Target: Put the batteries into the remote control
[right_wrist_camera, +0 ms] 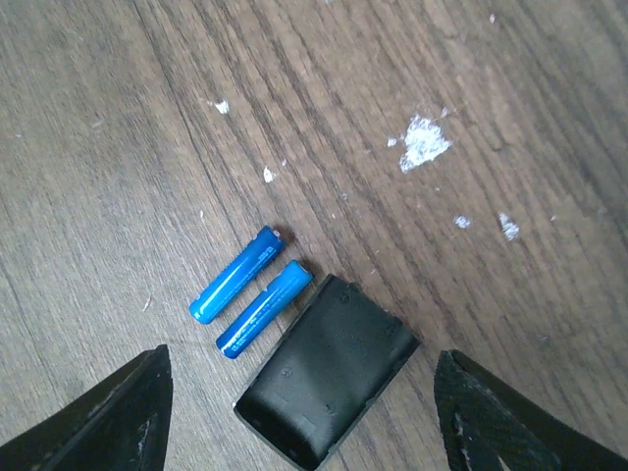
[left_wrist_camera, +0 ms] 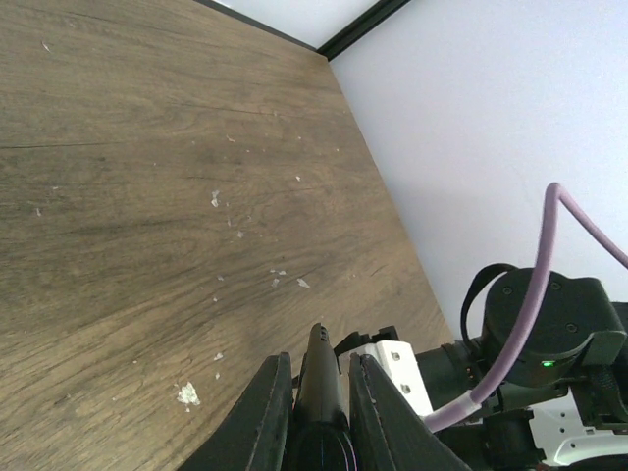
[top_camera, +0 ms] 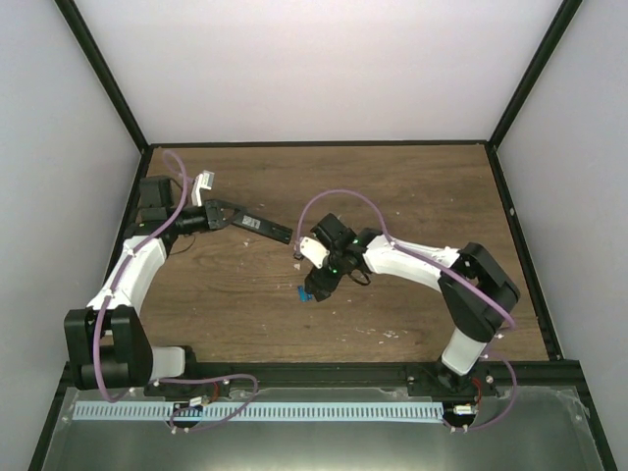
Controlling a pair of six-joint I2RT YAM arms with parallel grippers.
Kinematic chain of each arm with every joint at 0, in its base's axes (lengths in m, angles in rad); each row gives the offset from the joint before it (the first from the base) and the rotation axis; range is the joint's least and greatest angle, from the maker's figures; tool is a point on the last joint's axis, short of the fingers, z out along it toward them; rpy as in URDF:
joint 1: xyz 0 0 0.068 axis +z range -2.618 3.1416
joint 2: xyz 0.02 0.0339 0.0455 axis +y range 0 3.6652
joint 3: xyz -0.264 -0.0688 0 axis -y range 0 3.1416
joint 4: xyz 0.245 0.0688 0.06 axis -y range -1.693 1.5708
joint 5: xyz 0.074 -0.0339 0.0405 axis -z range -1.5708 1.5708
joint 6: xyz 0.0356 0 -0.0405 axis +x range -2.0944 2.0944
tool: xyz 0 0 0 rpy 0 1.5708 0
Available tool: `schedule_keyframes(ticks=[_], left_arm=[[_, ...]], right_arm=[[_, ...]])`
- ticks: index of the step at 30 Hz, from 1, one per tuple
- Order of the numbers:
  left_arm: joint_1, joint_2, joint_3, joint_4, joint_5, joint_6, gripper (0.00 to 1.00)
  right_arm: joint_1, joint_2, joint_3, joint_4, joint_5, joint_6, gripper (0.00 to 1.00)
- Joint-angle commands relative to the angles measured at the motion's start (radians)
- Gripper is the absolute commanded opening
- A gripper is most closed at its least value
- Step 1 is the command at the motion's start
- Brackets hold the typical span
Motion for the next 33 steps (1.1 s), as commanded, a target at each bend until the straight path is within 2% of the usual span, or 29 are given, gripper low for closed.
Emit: schedule_keyframes(ticks=[1, 25, 33], left_arm=[[0.004, -0.002, -0.006, 0.019, 0.022, 0.009, 0.00], [0.004, 0.008, -0.005, 0.011, 0.022, 0.016, 0.00], [0.006, 0.013, -0.002, 0.008, 0.023, 0.018, 0.00]], right_arm=[[-0.004, 0.041, 0.015, -0.038, -0.032, 0.024, 0.65], [-0.004, 0.138, 0.023, -0.062, -0.049, 0.038, 0.66], [-0.005, 0.165, 0.032, -0.071, -0.029, 0.029, 0.57]])
